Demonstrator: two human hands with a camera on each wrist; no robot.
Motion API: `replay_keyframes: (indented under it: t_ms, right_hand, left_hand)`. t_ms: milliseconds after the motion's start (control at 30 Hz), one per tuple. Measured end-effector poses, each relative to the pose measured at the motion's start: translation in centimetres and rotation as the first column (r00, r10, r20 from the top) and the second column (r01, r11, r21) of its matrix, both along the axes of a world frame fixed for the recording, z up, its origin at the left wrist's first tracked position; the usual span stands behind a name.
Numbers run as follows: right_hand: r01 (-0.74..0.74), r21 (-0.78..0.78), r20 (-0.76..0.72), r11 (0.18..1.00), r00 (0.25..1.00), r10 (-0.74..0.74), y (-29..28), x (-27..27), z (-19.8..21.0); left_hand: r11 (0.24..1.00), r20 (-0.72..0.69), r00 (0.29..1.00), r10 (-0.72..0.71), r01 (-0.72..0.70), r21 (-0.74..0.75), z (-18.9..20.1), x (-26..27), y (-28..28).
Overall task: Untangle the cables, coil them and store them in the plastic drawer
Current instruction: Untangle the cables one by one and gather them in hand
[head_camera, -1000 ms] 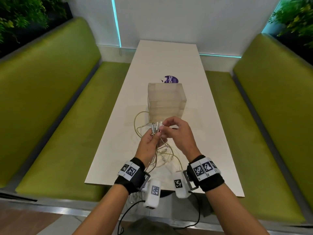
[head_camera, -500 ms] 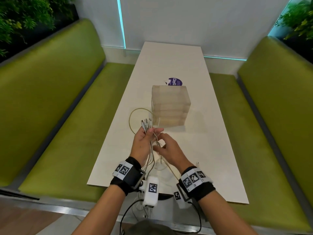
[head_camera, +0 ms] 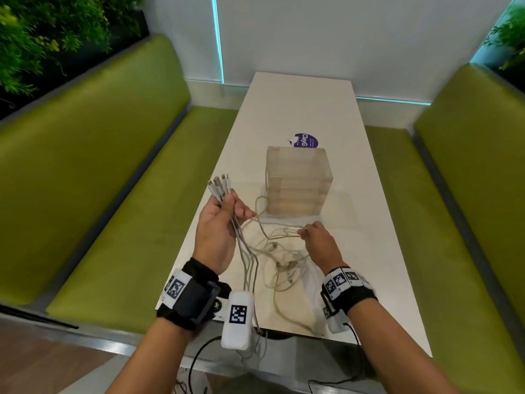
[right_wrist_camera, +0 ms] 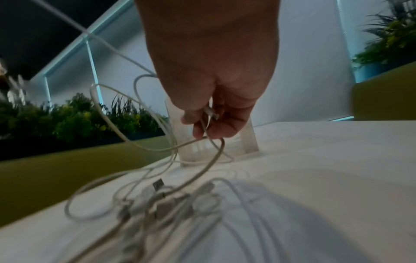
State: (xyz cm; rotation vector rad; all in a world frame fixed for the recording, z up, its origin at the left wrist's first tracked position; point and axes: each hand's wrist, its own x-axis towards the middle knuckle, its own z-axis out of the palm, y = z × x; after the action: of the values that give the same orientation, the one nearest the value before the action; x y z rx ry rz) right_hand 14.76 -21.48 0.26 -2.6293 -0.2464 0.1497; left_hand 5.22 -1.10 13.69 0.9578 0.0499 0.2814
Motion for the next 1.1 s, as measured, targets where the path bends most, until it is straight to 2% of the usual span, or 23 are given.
replay_keyframes:
  t_ms: [100,200,300,367,433,633,700,800,867,933,1000,1100]
  right_hand:
    - [-0.019,0.159,-0.064,0.987,0.997,0.03,-0.2,0.6,0.6]
    - [0.02,0.406,-0.12,0.914,0.992,0.032,-0.5,0.5,2.1]
    - [-0.005,0.577,-0.141,0.817,0.984,0.106,0.1,-0.4,4.5]
    - [-0.024,0.658,-0.162,0.752,0.972,0.172,0.8,-1.0,5.6]
    - [-0.022,0.71,-0.179,0.703,0.961,0.211,1.4,-1.7,6.4]
    - [-0.004,0.775,-0.194,0.631,0.95,0.245,2.4,-2.3,6.8]
    - [0.003,0.743,-0.189,0.669,0.96,0.206,2.3,-1.9,6.3]
    - [-0.049,0.62,-0.179,0.783,0.963,0.202,1.5,-1.3,5.5]
    - [-0.016,0.615,-0.234,0.789,0.951,0.201,0.5,-0.9,4.8]
    - [0.061,0.626,-0.252,0.777,0.959,0.128,-0.4,-0.3,4.1]
    - [0.187,0.623,-0.251,0.76,0.967,-0.033,-1.4,0.6,3.5]
    - [0.368,0.556,-0.286,0.746,0.927,-0.244,-3.1,1.6,2.5]
  left_hand:
    - [0.996,-0.025,0.999,0.043,-0.045,-0.077,-0.4,-0.1,1.2]
    - [0.991,-0.142,0.986,0.089,-0.102,-0.088,-1.7,0.3,2.5]
    - [0.985,-0.283,0.952,0.114,-0.07,0.16,-3.3,0.4,2.4]
    - [0.928,-0.325,0.94,0.103,0.027,0.371,-4.1,0.2,1.3]
    - [0.867,-0.335,0.94,0.061,0.116,0.485,-4.1,-0.2,-0.1]
    - [0.8,-0.299,0.948,-0.112,0.264,0.538,-2.3,-0.6,-3.4]
    - [0.815,-0.311,0.946,-0.095,0.253,0.521,-2.3,-0.4,-3.5]
    - [0.876,-0.36,0.933,-0.016,0.187,0.445,-2.9,0.0,-2.3]
    - [0.915,-0.346,0.938,0.019,0.123,0.383,-3.0,0.0,-1.2]
    - [0.94,-0.325,0.945,0.036,0.078,0.332,-2.9,-0.1,0.1]
    - [0.958,-0.306,0.951,0.047,0.044,0.284,-3.0,-0.3,1.3]
    - [0.982,-0.29,0.956,0.051,0.005,0.189,-2.7,-0.5,2.7]
